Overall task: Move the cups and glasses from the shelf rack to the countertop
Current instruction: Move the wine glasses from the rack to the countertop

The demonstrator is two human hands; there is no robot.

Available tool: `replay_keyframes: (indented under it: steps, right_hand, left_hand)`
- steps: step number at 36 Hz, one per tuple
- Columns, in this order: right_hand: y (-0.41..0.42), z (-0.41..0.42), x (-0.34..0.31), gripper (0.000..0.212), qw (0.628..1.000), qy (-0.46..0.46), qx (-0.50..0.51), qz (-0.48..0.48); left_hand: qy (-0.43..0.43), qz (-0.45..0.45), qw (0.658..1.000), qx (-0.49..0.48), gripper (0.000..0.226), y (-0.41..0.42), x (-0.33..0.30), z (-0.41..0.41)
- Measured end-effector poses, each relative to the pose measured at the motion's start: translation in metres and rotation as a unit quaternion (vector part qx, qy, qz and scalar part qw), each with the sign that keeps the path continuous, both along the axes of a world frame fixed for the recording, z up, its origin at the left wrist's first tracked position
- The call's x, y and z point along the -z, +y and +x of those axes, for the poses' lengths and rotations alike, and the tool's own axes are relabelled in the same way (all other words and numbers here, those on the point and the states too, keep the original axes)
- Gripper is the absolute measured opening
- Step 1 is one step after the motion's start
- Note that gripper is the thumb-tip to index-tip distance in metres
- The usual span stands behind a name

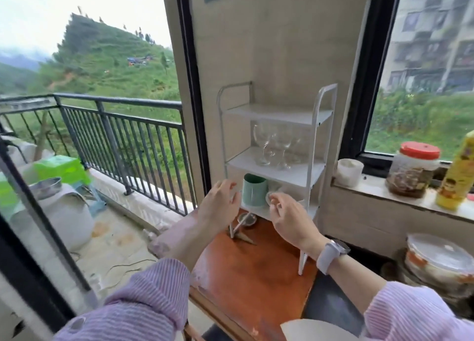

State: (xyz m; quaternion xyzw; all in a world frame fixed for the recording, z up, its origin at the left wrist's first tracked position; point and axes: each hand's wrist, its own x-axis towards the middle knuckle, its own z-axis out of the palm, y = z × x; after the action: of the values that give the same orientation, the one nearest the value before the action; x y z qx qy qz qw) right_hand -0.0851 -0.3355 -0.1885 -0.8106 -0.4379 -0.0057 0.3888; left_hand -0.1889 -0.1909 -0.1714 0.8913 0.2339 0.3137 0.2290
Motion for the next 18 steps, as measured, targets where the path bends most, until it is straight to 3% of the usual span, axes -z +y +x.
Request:
replay_keyframes:
  steps: [10,12,18]
  right_hand:
    - [0.089,0.073,-0.004,0.049,0.978,0.109,0.149,0.1]
    - [0.101,0.089,-0.007,0.044,0.971,0.108,0.176,0.12]
    - [0.129,0.126,-0.015,0.057,0.947,0.138,0.182,0.226]
  left_hand:
    - [-0.013,-0.127,0.981,0.144,0.072,0.095,0.015,0.13]
    - [-0.02,-0.156,0.974,0.165,0.079,0.105,0.012,0.151]
    - [-0.033,-0.261,0.937,0.231,0.098,0.117,0.006,0.201]
